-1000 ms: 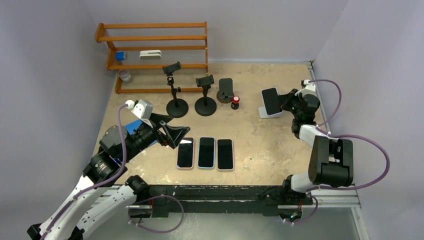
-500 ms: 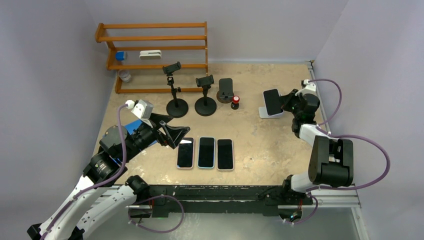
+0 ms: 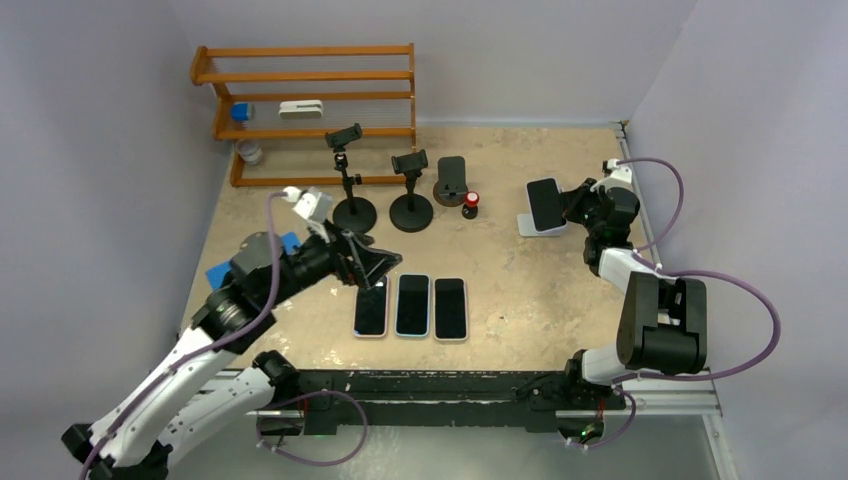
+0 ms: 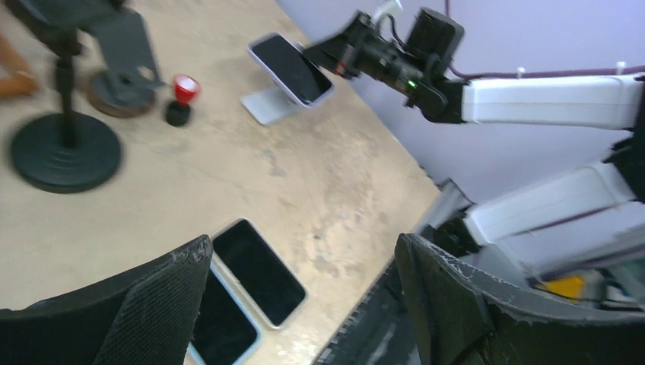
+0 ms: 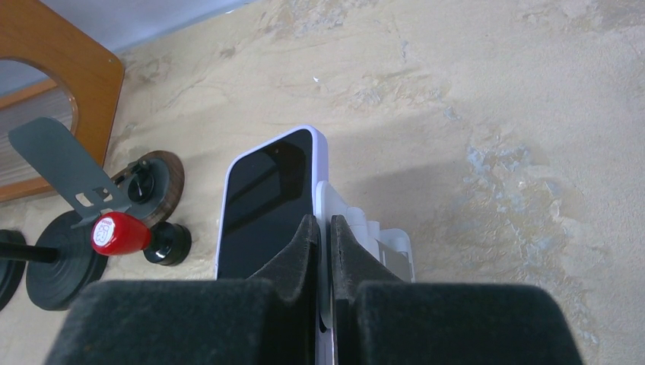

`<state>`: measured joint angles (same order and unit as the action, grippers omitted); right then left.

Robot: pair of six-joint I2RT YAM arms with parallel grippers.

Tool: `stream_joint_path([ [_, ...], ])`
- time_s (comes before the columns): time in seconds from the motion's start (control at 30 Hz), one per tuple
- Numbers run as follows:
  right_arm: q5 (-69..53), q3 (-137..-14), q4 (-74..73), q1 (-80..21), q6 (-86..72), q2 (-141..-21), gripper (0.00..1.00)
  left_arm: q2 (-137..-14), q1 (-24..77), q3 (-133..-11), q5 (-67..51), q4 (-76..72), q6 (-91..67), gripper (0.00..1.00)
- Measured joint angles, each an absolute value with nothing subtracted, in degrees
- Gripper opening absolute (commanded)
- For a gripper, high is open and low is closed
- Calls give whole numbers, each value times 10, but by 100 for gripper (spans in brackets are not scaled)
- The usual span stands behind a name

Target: Remove the phone from the phone stand

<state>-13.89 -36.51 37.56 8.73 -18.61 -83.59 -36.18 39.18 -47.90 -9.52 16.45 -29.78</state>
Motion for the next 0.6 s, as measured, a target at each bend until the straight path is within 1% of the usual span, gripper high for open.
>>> stream_joint_path([
  [0.17, -139, -365, 375, 87, -186, -836, 0, -462, 396, -429, -192, 60, -400, 86],
  [0.33, -139, -365, 375, 87, -186, -836, 0, -594, 421, -413, -223, -11, -459, 86],
  [0.43, -140, -365, 375, 87, -189, -836, 0, -659, 446, -426, -226, -44, -474, 86],
  [0.6, -140, -365, 374, 87, -189, -836, 0, -785, 478, -495, -223, -103, -491, 85],
])
